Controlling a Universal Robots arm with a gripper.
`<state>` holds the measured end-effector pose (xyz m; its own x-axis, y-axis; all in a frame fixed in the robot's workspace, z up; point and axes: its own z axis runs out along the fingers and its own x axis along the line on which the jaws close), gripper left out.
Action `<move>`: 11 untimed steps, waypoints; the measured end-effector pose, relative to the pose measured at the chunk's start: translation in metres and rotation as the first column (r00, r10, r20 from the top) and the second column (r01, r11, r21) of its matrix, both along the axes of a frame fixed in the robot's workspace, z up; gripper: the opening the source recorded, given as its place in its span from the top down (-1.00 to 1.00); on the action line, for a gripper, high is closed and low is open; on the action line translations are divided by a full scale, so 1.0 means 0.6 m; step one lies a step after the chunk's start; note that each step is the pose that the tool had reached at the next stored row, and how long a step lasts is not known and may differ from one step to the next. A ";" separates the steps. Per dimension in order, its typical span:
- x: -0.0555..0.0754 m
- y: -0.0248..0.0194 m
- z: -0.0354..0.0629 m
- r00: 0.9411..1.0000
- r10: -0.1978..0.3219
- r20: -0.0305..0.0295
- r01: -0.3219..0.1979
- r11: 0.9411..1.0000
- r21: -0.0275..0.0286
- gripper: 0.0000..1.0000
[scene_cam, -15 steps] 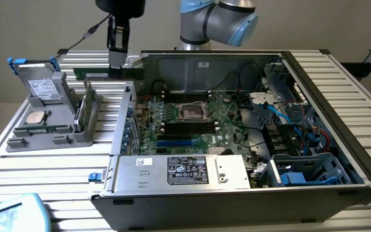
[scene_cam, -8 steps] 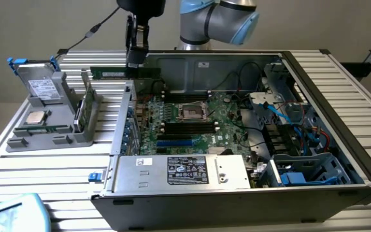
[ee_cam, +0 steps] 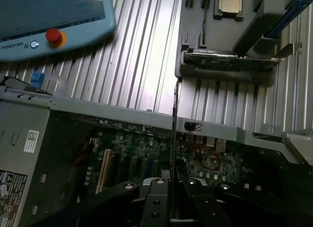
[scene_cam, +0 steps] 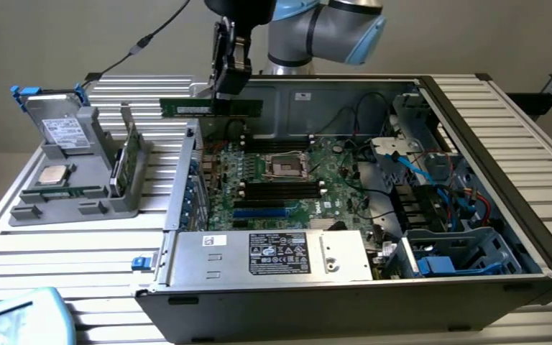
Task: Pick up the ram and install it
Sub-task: 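Pick up the ram and move it above insertion slot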
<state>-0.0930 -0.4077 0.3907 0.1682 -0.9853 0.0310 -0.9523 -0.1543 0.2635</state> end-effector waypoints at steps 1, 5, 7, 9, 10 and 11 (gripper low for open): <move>0.008 0.0000 0.000 1.000 0.000 0.000 0.000 1.000 0.000 0.71; 0.038 0.0000 0.000 1.000 0.000 0.000 0.000 1.000 0.000 0.71; 0.053 0.0000 0.000 1.000 0.000 0.000 0.000 1.000 0.000 0.71; 0.068 0.0000 0.000 1.000 0.000 0.000 0.000 1.000 0.000 0.71; 0.077 0.0000 0.000 1.000 0.000 0.000 0.000 1.000 0.000 0.71; 0.084 0.0000 0.000 1.000 0.000 0.000 0.000 1.000 0.000 0.71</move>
